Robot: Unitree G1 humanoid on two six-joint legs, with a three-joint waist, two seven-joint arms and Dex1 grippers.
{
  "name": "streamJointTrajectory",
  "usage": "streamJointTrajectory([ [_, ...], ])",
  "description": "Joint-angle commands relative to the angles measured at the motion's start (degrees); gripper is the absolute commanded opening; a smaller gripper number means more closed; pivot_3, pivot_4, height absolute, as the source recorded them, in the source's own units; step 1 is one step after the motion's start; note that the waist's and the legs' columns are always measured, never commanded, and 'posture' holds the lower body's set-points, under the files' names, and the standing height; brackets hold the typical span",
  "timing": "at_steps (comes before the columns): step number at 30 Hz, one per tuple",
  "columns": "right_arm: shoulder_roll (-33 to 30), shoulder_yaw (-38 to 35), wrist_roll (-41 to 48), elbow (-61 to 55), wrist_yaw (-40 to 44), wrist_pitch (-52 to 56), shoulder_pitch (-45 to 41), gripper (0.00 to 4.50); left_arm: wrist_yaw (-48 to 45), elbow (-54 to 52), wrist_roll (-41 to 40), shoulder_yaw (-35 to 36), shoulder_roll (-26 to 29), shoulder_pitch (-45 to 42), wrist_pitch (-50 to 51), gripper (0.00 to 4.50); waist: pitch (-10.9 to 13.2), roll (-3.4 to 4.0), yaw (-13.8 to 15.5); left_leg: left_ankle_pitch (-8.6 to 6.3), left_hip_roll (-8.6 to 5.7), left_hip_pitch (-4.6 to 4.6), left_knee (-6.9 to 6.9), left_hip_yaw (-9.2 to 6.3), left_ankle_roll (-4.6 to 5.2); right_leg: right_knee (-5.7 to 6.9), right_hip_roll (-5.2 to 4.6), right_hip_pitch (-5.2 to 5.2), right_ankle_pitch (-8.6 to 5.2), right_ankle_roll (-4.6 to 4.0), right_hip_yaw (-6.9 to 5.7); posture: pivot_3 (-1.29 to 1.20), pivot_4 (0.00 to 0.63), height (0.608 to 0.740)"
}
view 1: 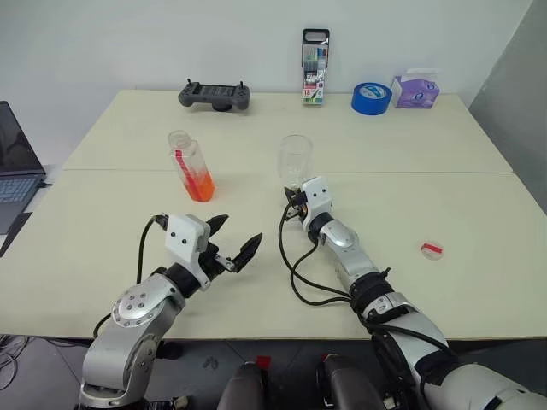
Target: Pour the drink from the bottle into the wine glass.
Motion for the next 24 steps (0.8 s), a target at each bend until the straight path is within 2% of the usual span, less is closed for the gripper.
streamJointTrajectory([
  [1,0.6,-0.7,-0.2,0.9,0.0,1.4,0.5,0.20,0.5,-0.2,0.2,-0.6,-0.3,-0.7,-0.6,4.50,0.0,0.00,0.0,0.00,0.00,0.06,-0.01,0.00,0.00,-0.01,0.00,0.06,0.00,0.00,0.00,0.00,0.150,0.740],
  [2,0.5,-0.9,-0.2,0.9,0.1,1.5,0.6,0.94,0.6,-0.1,0.3,-0.8,-0.4,-0.9,-0.5,4.50,0.0,0.00,0.0,0.00,0.00,0.10,-0.02,0.00,0.00,-0.02,0.00,0.11,0.00,0.00,0.00,0.00,0.150,0.740],
  [4,0.1,-0.7,-0.9,0.7,-0.4,1.6,0.8,1.48,0.9,0.2,0.3,-1.1,-0.4,-1.3,-0.2,4.50,0.0,0.00,0.0,-0.01,-0.01,0.15,-0.03,-0.01,0.01,-0.03,0.00,0.16,-0.01,0.00,-0.02,0.00,0.150,0.740],
  [12,-1.2,-0.2,-2.7,-1.4,-1.2,2.4,2.5,4.36,2.4,2.8,0.6,-1.1,-1.3,-3.4,-0.7,4.50,0.0,0.00,0.1,0.00,-0.05,0.13,-0.02,-0.02,0.01,-0.03,0.01,0.17,-0.01,-0.01,-0.03,0.00,0.150,0.740],
  [18,-2.4,0.9,-2.9,-11.7,2.0,7.1,6.4,4.44,3.8,5.4,1.6,-0.9,-2.7,-5.2,-1.7,4.50,0.0,0.00,0.1,-0.01,-0.05,0.12,-0.02,-0.05,0.01,-0.05,0.01,0.18,-0.01,0.00,-0.02,0.00,0.150,0.740],
  [24,-5.5,3.3,-3.1,-30.0,5.9,16.6,14.4,4.44,7.0,9.9,3.8,-0.2,-5.1,-8.5,-3.9,4.50,0.0,0.00,0.2,-0.01,-0.05,0.09,-0.02,-0.08,0.00,-0.06,0.00,0.18,-0.01,0.00,-0.02,0.00,0.150,0.740],
])
